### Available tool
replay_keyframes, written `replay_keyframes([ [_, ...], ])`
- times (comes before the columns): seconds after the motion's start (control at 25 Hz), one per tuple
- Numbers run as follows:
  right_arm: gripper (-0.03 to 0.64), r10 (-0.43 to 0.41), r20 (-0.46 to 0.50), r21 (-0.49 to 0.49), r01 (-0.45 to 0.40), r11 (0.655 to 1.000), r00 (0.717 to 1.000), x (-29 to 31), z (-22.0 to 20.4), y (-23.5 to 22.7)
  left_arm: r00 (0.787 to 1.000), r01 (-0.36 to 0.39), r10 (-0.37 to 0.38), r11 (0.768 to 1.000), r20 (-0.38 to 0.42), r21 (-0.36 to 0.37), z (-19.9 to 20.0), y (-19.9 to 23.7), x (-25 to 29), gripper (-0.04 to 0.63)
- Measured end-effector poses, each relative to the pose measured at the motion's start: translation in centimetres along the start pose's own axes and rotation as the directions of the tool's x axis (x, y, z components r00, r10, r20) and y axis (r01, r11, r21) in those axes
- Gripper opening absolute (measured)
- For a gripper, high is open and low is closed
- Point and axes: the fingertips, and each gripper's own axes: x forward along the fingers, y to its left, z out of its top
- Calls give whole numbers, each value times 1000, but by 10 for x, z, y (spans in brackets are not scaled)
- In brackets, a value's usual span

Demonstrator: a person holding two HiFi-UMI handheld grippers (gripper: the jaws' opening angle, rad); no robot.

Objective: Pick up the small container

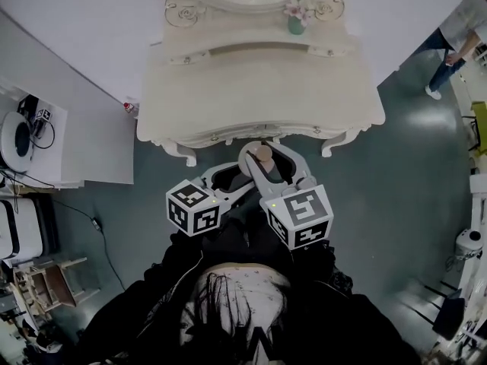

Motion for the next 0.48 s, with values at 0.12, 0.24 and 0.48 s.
replay_keyframes([
  [0.12, 147, -23, 1, -8, 23, 1000, 1000, 0, -2, 20, 1000, 22, -22, 1000, -2, 11, -7, 0, -19, 210],
  [0.24, 147, -51, 3, -10, 51, 999, 999, -3, -5, 39, 999, 50, -50, 998, -8, 24, -14, -2, -36, 210],
  [0.48, 146, -99, 16, -15, 100, 995, 995, -7, -10, 78, 996, 93, -92, 994, -20, 52, -29, -4, -72, 210],
])
